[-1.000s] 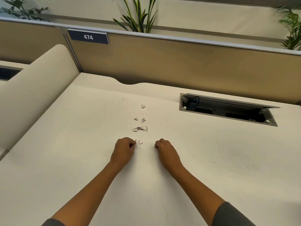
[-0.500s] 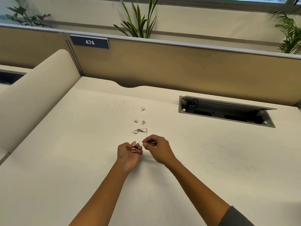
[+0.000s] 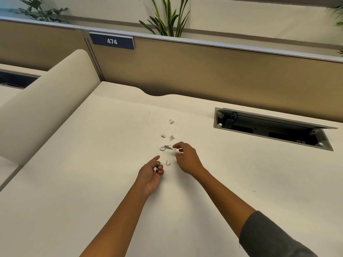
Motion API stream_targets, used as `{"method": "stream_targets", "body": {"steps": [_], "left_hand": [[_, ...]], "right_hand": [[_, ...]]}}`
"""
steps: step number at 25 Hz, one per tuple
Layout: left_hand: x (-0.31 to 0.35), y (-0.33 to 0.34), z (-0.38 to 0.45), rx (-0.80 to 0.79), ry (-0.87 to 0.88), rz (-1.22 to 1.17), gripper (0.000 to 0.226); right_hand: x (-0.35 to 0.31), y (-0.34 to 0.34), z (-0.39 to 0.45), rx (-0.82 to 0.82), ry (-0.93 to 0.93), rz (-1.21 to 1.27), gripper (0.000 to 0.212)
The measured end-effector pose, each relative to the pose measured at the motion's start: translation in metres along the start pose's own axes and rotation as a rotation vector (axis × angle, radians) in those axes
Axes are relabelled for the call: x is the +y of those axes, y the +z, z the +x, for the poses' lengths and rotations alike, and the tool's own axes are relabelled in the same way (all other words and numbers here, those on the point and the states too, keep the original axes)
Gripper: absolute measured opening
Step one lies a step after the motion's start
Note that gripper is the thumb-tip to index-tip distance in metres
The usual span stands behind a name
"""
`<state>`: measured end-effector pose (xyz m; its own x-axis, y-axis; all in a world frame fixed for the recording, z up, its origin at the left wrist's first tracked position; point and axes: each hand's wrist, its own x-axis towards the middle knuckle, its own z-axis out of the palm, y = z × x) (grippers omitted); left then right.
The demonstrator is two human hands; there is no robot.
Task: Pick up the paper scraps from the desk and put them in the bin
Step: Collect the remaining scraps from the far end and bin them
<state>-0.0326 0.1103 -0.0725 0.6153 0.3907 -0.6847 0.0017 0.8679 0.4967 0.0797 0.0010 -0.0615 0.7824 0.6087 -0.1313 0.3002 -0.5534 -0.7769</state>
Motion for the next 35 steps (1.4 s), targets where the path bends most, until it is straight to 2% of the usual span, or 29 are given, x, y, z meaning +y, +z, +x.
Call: {"method": "stream_targets", "body": {"steps": [5, 9, 12, 15, 19, 22, 25, 27, 29, 31, 35], "left_hand": [[0.008, -0.008, 0.000, 0.034, 0.016, -0.052, 0.027], [0.009, -0.010, -0.001, 0.065, 0.025, -0.054, 0.026], [0.010, -0.014, -0.002, 0.079, 0.027, -0.041, 0.022], [0.009, -0.014, -0.004, 0.080, 0.026, -0.045, 0.022], [0.003, -0.009, -0.006, 0.102, 0.027, 0.002, 0.023], [0.001, -0.007, -0.009, 0.100, 0.018, 0.028, 0.022], [0.000, -0.007, -0.010, 0.090, 0.015, 0.047, 0.018], [-0.002, -0.006, -0.010, 0.063, 0.009, 0.045, 0.020], [-0.007, -0.003, -0.011, 0.012, -0.010, 0.027, 0.031], [-0.014, 0.000, -0.012, -0.026, -0.029, 0.008, 0.039], [-0.016, 0.006, -0.011, -0.041, -0.042, -0.026, 0.030]], "right_hand": [[0.003, 0.017, 0.027, -0.277, -0.193, -0.226, 0.056], [0.012, 0.024, 0.026, -0.410, -0.285, -0.445, 0.060], [0.018, 0.023, 0.011, -0.385, -0.394, -0.487, 0.046], [0.024, 0.021, -0.006, -0.268, -0.479, -0.516, 0.025], [0.027, 0.016, -0.023, -0.253, -0.480, -0.614, 0.023], [0.022, 0.014, -0.031, -0.216, -0.334, -0.480, 0.019], [0.009, 0.005, -0.038, -0.125, -0.090, -0.098, 0.013], [-0.010, 0.000, -0.044, -0.106, -0.066, 0.101, 0.008], [-0.031, 0.001, -0.050, -0.143, -0.059, 0.219, 0.006], [-0.045, 0.006, -0.055, -0.163, -0.037, 0.214, 0.012], [-0.051, 0.008, -0.053, -0.190, -0.005, 0.107, 0.030]]}}
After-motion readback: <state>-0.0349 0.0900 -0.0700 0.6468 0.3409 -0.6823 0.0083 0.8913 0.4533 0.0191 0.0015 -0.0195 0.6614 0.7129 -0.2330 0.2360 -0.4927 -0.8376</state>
